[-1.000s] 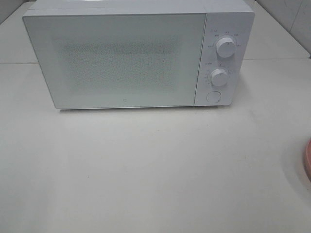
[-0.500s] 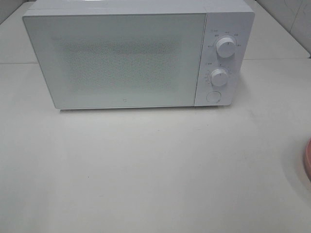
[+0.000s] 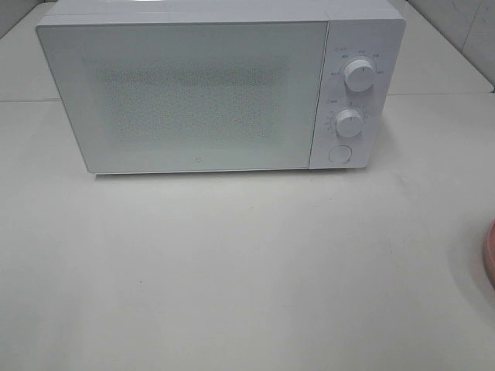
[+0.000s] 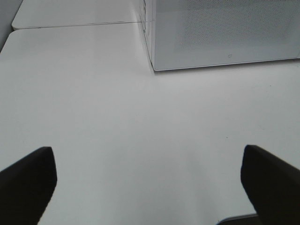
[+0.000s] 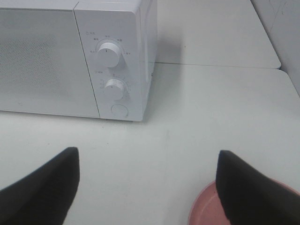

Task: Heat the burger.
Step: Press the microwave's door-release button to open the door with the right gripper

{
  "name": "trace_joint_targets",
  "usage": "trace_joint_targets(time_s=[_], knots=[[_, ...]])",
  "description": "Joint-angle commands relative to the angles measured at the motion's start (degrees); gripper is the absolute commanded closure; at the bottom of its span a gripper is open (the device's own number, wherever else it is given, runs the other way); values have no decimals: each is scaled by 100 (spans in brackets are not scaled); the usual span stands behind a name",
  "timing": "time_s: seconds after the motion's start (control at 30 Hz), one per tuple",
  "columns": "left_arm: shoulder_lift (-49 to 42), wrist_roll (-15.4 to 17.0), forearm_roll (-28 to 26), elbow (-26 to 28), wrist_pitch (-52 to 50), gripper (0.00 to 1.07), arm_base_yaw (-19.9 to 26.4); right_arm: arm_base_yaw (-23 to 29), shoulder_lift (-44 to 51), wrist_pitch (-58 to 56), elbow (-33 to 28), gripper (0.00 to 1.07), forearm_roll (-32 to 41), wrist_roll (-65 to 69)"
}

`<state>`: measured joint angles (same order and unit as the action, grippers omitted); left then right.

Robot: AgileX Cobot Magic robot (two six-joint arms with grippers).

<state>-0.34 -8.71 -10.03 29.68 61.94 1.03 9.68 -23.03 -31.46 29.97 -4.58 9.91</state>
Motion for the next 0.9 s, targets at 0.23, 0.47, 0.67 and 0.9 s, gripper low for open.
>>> trace_joint_targets(time_s=[0.23, 0.47, 0.67, 0.9], knots=[[-115, 17, -17, 11, -80, 6, 23, 0, -1163, 1083, 34, 31, -34, 11], [-115, 17, -17, 11, -80, 6, 23, 0, -1742, 1616, 34, 31, -34, 11], [-115, 17, -17, 11, -80, 6, 23, 0, -2303, 2068, 34, 31, -34, 11], [-115, 17, -17, 11, -80, 6, 23, 0, -3163, 2807, 34, 31, -74, 11]])
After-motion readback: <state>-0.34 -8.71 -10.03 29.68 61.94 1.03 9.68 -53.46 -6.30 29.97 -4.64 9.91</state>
